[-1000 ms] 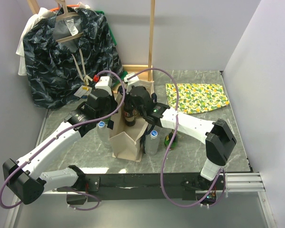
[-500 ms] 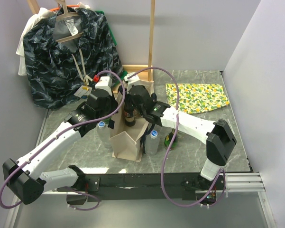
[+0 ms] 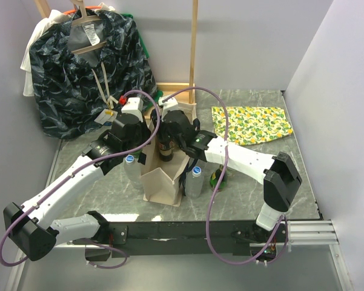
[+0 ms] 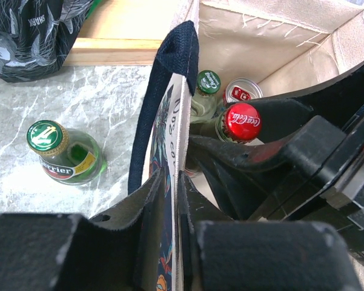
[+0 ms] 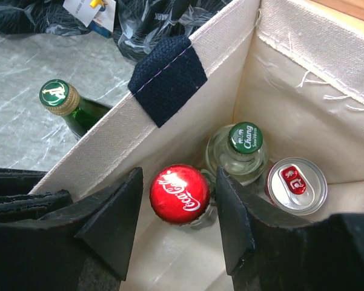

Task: Place the beverage into the canvas bag
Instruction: Place the drink in the canvas bag.

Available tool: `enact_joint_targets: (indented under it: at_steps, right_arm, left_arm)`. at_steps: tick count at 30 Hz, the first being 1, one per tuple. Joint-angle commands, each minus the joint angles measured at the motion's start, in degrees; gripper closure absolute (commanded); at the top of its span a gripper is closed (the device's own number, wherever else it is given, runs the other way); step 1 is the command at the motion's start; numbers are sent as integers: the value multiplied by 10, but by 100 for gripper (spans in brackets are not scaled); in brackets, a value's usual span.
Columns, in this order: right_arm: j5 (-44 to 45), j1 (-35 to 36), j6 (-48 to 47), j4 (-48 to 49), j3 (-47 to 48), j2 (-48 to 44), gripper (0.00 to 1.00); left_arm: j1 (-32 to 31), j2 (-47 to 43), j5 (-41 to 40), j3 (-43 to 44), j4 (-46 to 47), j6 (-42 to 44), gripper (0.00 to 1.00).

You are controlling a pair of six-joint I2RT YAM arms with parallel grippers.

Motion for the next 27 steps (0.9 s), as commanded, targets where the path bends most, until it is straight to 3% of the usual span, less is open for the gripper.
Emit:
enact_joint_targets:
  at_steps: [1, 9, 17, 22, 27]
  right_arm:
    - [5, 5, 9, 0, 32, -18, 41]
    - [21, 7, 9, -1, 33, -48, 38]
    - [40, 7, 5, 15, 12, -109, 37]
    - [59, 7, 1, 1, 8, -145, 34]
    - [69, 6, 2, -28, 2, -174, 30]
  left_arm:
    - [3, -8, -9, 10, 10, 6, 80]
    - [4, -12, -9, 9, 11, 6, 77]
    - [5, -14, -8, 11, 17, 6, 63]
    - [5, -15, -10, 17, 17, 9, 60]
    - [5, -18, -17, 19, 19, 5, 48]
